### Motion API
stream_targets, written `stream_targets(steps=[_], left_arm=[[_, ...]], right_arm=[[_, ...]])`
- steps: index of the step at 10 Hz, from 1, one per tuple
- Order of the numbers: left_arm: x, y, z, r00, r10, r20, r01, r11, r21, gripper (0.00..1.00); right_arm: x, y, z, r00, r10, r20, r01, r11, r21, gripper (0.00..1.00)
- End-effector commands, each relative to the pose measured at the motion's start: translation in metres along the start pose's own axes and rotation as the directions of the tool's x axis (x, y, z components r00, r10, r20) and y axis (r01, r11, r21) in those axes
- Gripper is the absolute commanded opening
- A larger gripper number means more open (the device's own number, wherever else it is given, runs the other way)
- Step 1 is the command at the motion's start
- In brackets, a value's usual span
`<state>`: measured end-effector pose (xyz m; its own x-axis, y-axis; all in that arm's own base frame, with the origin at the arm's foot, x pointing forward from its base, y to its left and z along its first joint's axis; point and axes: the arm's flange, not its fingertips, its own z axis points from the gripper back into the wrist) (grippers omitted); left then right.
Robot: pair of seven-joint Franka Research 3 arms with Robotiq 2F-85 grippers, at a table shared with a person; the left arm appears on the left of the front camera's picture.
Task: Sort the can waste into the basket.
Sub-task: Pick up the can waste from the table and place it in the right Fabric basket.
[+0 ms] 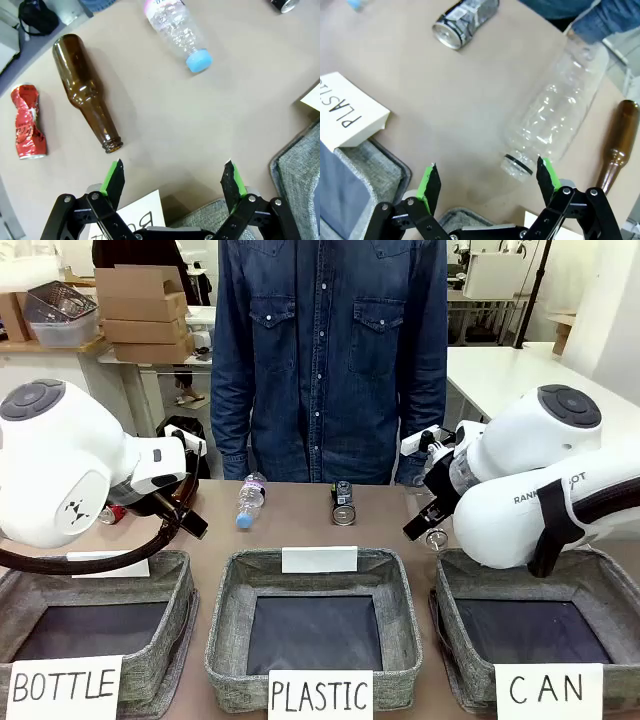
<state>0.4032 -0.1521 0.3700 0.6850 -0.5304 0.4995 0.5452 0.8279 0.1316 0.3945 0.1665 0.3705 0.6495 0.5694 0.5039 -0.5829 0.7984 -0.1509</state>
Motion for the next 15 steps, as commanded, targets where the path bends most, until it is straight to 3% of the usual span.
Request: stream_targets(steps=[1, 11, 13, 15], left_arm=[[0.0, 0.0, 0.0, 1.0, 0.0, 0.0, 0.0, 1.0, 0.0, 1.0], [0.0, -0.001, 0.0, 1.0, -0.001, 0.0, 0.001, 1.0, 0.0, 1.0], [-0.005, -0.004, 0.081, 0.996, -0.07, -0.062, 0.068, 0.997, -0.03, 1.0], [-0.028, -0.019, 0.159, 0.983, -0.179, -0.035, 0.177, 0.983, -0.053, 1.0]], right_arm=[[0.0, 0.0, 0.0, 1.0, 0.0, 0.0, 0.0, 1.0, 0.0, 1.0], [0.0, 0.0, 0.0, 1.0, 0.0, 0.0, 0.0, 1.0, 0.0, 1.0], [-0.008, -0.012, 0.071, 0.993, 0.086, 0.085, -0.085, 0.996, -0.018, 1.0], [-0.033, -0.018, 0.139, 0.976, 0.156, 0.149, -0.157, 0.988, -0.001, 1.0]])
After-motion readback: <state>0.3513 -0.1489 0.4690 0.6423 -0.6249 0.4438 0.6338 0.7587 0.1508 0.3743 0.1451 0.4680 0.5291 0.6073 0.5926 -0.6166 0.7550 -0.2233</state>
